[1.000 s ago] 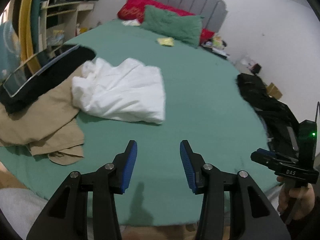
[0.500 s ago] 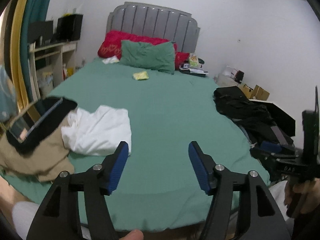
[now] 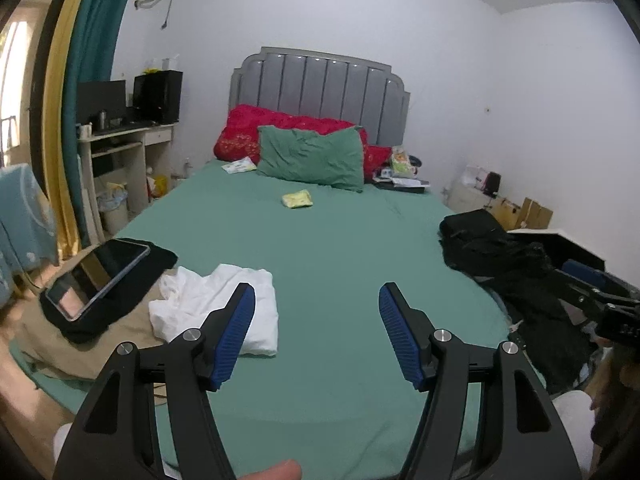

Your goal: Fold large clothes

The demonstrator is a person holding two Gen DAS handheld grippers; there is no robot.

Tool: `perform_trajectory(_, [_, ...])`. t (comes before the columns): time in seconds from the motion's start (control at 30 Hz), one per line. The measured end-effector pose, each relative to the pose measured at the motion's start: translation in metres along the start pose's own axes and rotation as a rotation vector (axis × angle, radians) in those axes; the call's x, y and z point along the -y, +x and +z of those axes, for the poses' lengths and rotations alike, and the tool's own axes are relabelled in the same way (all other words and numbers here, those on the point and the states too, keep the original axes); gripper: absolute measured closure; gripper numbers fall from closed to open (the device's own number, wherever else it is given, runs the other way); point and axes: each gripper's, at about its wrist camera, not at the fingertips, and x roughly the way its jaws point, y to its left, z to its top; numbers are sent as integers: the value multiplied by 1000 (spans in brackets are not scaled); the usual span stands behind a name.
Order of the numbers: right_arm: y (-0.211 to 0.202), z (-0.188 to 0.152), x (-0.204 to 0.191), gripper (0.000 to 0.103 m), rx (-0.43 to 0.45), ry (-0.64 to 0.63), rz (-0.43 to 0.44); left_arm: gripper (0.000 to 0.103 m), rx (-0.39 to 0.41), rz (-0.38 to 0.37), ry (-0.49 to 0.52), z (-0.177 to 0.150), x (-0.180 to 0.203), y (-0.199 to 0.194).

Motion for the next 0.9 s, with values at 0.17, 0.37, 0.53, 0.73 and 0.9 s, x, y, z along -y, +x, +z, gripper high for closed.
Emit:
perform_trajectory(0.17, [28, -13, -3, 16, -53, 7, -6, 35, -33, 13, 28, -8, -10, 16])
perform_trajectory(0.37, [50, -25, -2, 16, -88, 24, -29, 35, -65, 67, 41, -16, -21, 34])
perform_trajectory(0.53, [60, -30, -2, 16, -110, 33, -35, 35, -68, 70, 35, -18, -26, 38])
perform_trajectory(0.73, [69, -36, -7, 16, -129, 24, -29, 35, -62, 32, 35, -23, -32, 41])
perform_trajectory(0.9, [73, -40, -10, 16, -142, 15, -20, 35, -58, 24, 38, -24, -31, 44])
